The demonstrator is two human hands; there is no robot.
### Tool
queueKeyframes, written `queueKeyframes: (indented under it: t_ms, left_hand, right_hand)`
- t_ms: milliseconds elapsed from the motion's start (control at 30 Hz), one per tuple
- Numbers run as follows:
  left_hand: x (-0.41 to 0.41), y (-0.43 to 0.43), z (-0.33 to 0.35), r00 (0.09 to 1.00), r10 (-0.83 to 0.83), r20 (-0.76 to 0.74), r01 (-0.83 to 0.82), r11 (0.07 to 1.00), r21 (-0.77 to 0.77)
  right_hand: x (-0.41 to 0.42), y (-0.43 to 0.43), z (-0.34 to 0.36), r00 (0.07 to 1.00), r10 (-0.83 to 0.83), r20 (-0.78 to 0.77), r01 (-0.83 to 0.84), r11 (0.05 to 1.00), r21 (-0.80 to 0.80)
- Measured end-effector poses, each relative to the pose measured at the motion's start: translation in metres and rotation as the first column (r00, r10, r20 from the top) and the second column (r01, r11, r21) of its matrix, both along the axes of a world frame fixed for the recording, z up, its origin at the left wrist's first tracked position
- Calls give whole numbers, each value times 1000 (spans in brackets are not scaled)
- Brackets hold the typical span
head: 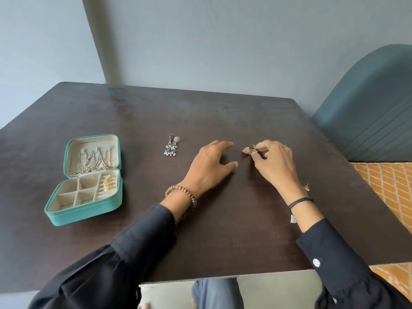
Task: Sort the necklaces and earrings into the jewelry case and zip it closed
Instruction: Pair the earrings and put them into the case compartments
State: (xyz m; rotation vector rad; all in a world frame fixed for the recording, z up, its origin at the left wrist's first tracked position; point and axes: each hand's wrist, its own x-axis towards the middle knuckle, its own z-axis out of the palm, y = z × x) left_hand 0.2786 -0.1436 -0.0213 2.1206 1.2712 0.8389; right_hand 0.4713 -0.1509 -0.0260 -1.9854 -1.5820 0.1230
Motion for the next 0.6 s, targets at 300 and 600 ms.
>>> queueKeyframes:
  t_ms: [300,600]
  left_hand:
    - [-6,2,-8,977,23,212,-25,1000,7]
    - [-10,2,-2,923,19,384,32,991,-127]
  right_hand:
    - [-9,-5,-2,985,163,-59,-152,974,168]
    - [-25,-21,16,841,416,-346,-302,892,337]
